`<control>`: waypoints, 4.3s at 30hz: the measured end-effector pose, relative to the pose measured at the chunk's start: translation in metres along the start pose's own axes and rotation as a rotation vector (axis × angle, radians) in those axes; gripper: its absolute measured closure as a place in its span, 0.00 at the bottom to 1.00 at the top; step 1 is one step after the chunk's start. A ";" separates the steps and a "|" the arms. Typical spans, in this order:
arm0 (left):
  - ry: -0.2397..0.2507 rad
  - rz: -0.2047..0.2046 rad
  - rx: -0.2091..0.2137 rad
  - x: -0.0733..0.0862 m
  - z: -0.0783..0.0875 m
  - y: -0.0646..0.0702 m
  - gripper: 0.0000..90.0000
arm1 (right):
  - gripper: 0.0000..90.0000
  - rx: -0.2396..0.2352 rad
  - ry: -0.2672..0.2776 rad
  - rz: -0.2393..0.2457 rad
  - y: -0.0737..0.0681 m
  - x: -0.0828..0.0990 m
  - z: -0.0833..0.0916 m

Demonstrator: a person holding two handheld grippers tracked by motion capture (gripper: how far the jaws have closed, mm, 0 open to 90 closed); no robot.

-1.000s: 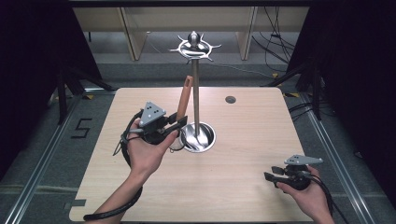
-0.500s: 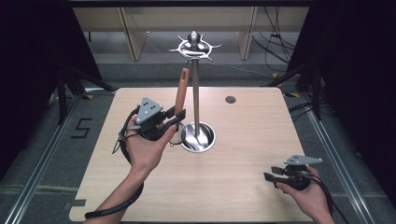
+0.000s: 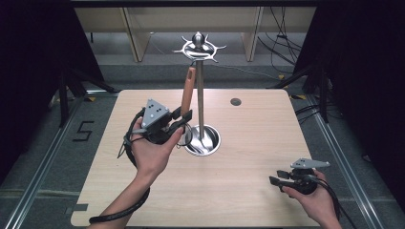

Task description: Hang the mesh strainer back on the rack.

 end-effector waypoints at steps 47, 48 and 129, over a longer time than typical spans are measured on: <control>0.070 -0.005 -0.059 -0.018 -0.012 -0.002 0.77 | 0.61 -0.007 -0.008 -0.009 0.002 -0.001 0.000; 0.070 -0.003 -0.060 -0.018 -0.013 -0.002 0.77 | 0.61 -0.006 -0.008 -0.009 0.002 -0.001 0.000; -0.091 0.051 -0.023 -0.001 0.014 -0.044 0.44 | 0.60 -0.007 -0.006 -0.029 0.003 0.001 -0.001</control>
Point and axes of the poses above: each handheld gripper's, and its own axes: z roughly backward along the jaws, x roughly out of its underside, y roughly to its right, the point moved 3 cm from there along -z, roughly forward along the jaws, and after that the axes turned 1 degree about -y, right-handed, at the moved point
